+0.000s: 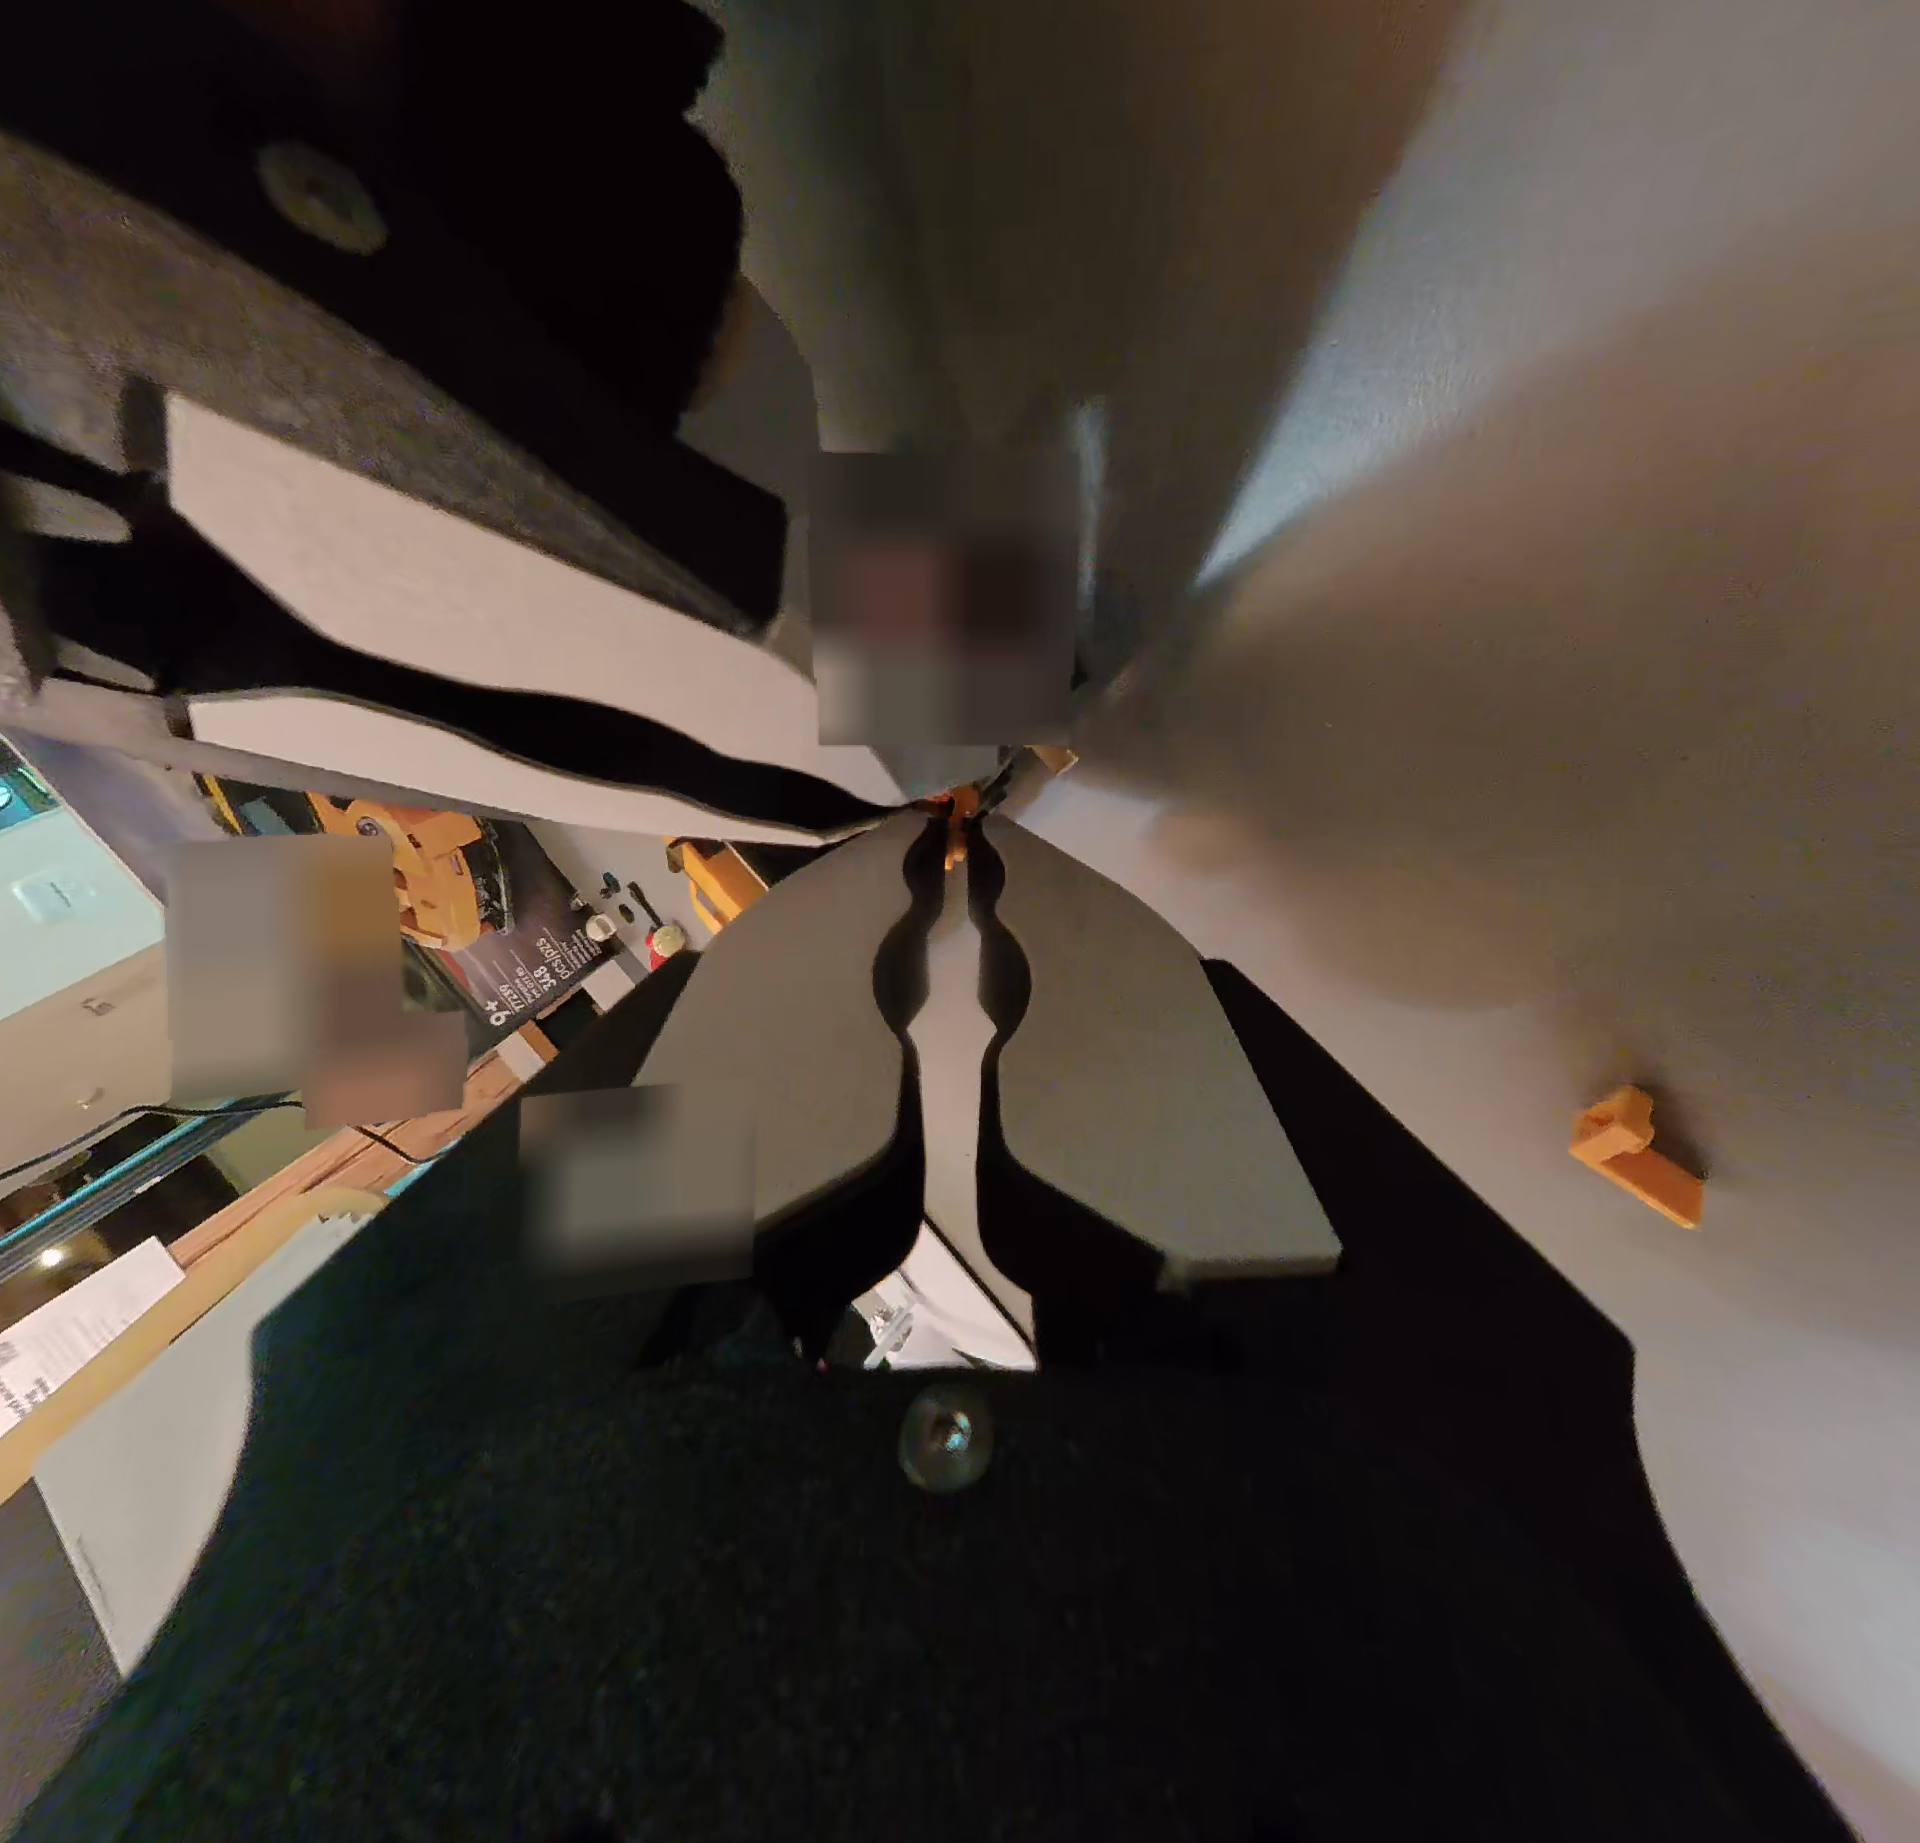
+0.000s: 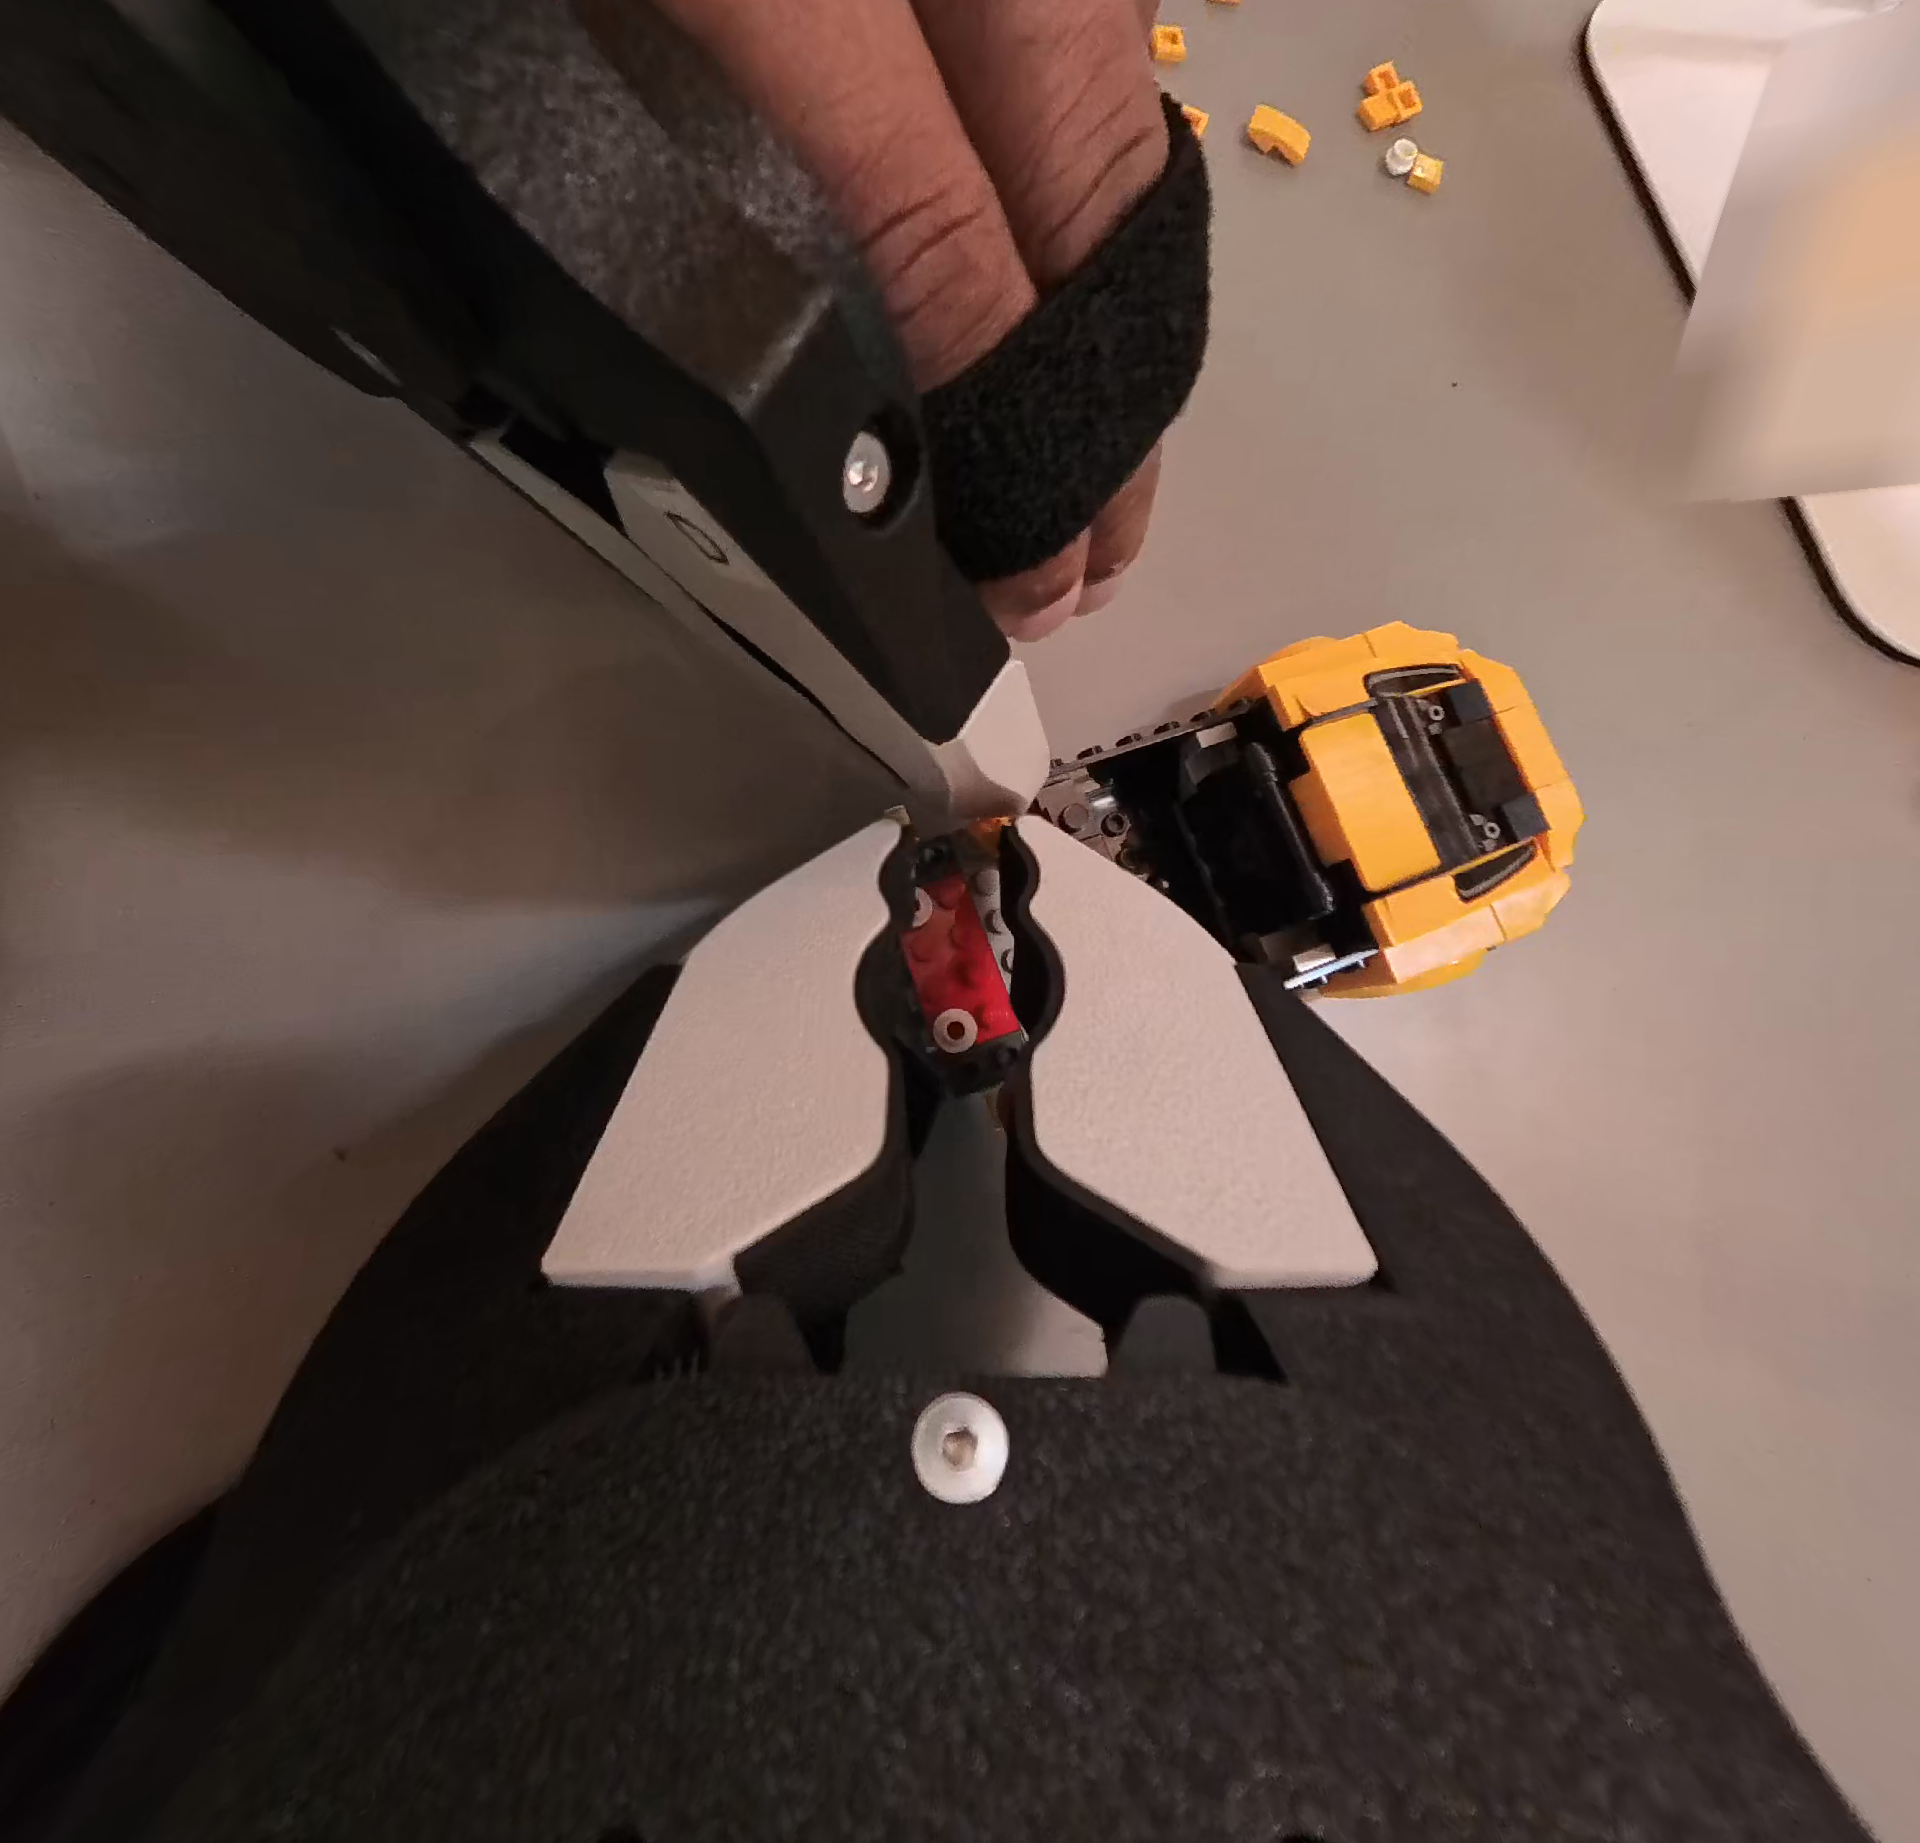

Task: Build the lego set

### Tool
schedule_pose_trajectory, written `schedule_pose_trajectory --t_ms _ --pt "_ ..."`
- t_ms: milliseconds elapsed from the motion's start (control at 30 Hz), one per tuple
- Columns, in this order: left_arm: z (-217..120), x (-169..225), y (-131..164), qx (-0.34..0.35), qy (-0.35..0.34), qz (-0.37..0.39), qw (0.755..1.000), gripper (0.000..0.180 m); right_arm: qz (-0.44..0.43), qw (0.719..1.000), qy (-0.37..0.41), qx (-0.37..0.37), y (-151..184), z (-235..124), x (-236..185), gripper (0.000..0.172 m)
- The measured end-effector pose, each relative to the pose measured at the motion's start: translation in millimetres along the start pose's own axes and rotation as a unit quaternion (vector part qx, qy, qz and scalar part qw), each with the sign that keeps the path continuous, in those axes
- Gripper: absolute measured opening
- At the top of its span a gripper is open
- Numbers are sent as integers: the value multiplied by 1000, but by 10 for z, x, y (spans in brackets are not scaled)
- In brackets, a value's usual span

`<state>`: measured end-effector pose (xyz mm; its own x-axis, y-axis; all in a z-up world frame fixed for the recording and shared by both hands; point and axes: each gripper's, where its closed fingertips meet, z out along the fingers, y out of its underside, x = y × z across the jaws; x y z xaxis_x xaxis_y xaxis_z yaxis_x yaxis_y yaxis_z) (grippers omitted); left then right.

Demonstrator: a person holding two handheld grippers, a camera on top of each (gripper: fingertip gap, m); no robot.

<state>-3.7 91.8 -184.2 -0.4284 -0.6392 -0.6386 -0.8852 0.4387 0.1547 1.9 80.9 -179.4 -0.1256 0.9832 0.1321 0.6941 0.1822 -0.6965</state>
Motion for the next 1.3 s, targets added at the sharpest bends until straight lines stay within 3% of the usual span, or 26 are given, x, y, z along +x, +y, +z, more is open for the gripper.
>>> schedule_pose_trajectory --t_ms 133,400,767,967,1100,1300 --pt "-4 -9 -4 10 -1 -26 1000 7 0 1000 10 -13 37 21 29 11" --pt "-41 -22 23 58 -8 -154 986 9 -3 1000 16 -20 49 37 30 9" --pt "-25 -68 52 62 -55 -154 985 4 -4 1000 20 -19 -6 47 74 9" --pt "-28 -56 48 74 -62 -219 971 4 -21 999 28 -36 14 72 76 5" --pt "-55 1 27 119 -19 -323 939 8 -21 999 28 -35 10 73 75 3" --pt "-95 -39 -31 220 62 -511 828 11 -13 999 25 -29 19 69 71 2"
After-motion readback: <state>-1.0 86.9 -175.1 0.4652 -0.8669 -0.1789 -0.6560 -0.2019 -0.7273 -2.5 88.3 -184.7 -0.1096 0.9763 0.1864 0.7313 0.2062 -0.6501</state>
